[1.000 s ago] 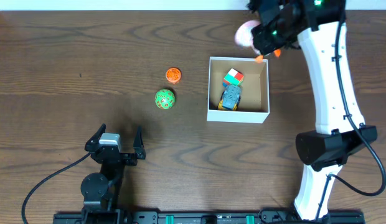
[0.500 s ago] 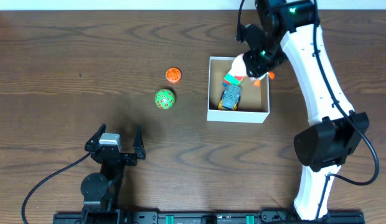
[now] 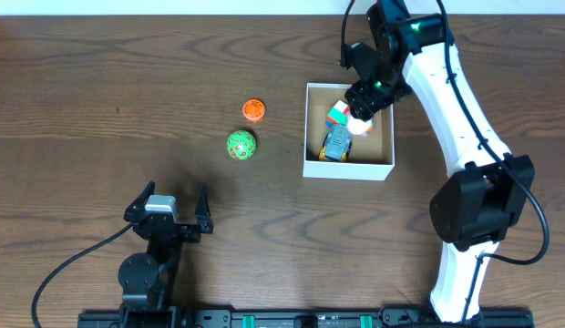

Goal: Pack container
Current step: 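Carry the duck into the box and release it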

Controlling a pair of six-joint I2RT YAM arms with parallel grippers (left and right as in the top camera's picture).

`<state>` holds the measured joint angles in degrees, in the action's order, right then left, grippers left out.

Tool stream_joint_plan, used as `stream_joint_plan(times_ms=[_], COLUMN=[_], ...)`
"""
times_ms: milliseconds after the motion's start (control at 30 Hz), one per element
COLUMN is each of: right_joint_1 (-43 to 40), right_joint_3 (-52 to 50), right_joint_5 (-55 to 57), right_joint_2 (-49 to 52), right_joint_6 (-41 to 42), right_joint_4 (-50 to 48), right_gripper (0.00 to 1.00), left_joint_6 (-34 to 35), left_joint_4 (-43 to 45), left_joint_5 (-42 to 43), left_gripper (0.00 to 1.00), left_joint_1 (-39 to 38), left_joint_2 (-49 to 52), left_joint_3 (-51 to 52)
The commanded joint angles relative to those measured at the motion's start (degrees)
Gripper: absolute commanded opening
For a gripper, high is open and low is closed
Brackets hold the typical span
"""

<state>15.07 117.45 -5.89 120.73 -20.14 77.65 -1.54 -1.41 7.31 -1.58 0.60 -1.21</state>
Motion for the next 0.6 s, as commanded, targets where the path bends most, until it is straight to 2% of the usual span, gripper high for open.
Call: stream_joint_plan(times_ms=[0,200,300,433,467,567], right_joint_1=[-0.26,-0.81,-0.13,1.70,2.16,1.99], right_joint_3=[-0.15,-0.15,0.20,3.96,5.81,12.37], right_joint_5=[0.83,1.11,-2.27,-4.02,-4.00,-2.03], right_joint_2=[0.04,0.04,-0.20,-0.90,-1.11,-1.64], right_joint_6=[-0.28,0.11,0.79,3.67,4.09,6.29], right_joint_4=[-0.68,-0.98,-1.03,-1.03,-1.11,-2.16], right_gripper=[0.70,0.73,0.76,0.84,0.99,0.99], left_joint_6=[-0.37,-0.35,-0.37,-0.37,-0.37,-0.37], left_joint_4=[-1.97,-1.97,-1.97,-1.97,-1.97,-1.97], left_joint_5=[0.83,0.83,0.83,0.85,0.83,0.83], left_gripper=[0.98,0.98,0.98,0.98,0.98,0.98], left_joint_1=[0.33,0.33,0.33,0.33,0.33,0.33], left_joint_2=[-0.37,-0.37,-0.37,-0.37,-0.37,-0.37], left_joint_3=[0.98,0.98,0.98,0.98,0.98,0.98])
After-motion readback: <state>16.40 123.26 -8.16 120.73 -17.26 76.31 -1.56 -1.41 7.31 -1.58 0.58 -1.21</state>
